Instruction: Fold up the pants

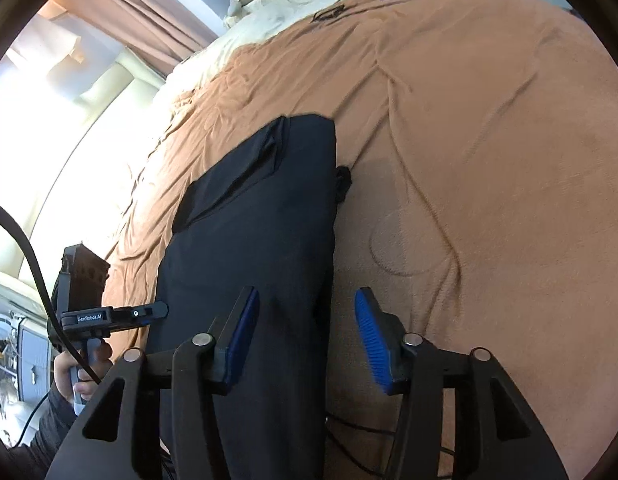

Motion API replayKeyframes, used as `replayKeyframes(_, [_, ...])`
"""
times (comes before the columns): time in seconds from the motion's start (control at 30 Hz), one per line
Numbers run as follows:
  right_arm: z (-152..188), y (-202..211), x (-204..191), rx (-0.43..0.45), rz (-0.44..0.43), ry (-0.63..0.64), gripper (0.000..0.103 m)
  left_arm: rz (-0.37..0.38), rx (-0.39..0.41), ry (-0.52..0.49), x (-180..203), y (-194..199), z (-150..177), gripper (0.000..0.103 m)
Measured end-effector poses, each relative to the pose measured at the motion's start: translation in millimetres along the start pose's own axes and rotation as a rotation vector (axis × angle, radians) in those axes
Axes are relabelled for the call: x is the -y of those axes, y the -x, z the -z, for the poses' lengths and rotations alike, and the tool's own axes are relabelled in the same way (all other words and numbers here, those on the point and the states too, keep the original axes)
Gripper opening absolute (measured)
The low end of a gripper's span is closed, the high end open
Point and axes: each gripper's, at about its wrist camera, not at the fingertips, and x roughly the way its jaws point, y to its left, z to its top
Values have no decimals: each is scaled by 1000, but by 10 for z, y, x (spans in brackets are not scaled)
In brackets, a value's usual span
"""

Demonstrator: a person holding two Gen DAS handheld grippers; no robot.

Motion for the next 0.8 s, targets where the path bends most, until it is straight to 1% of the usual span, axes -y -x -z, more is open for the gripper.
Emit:
replayKeyframes(0.07, [5, -105, 37, -38, -15, -12, 48, 3, -8, -3, -6, -10, 39, 40])
replayKeyframes(0.1, [9, -146, 48, -50, -21, -18, 48, 3, -9, -7, 4, -11, 46, 32])
replayKeyframes(0.13, [7, -184, 67, -63, -29, -24, 48, 10, -14, -11, 13, -11, 56, 18])
replayKeyframes(0.17, [20, -248, 78, -81, -46, -32, 48, 9, -14, -13, 26, -7, 63, 14])
replayKeyframes(0.2, [26, -282, 72, -90, -58, -35, 40, 2, -5, -10, 34, 18, 69, 9])
replayKeyframes(0.23, [36, -312, 58, -97, -74, -33, 35, 1, 0, -3, 26, 44, 73, 8])
replayKeyframes(0.3, [41, -347, 17, -102, -67, -20, 35, 19, 14, 13, 4, 129, 79, 7])
replayKeyframes(0.37, [23, -352, -2, -104, -74, -28, 35, 26, 28, 7, 3, 227, 95, 7])
replayKeyframes(0.47, [36, -367, -65, -122, -107, -28, 33, 1, 41, 13, -63, 394, 114, 7])
replayKeyframes(0.67, [93, -587, -261, -177, -181, -1, 32, -35, 58, 43, -310, 673, 52, 7])
replayKeyframes(0.8, [88, -726, -314, -209, -206, 9, 32, -41, 65, 55, -332, 710, -51, 7])
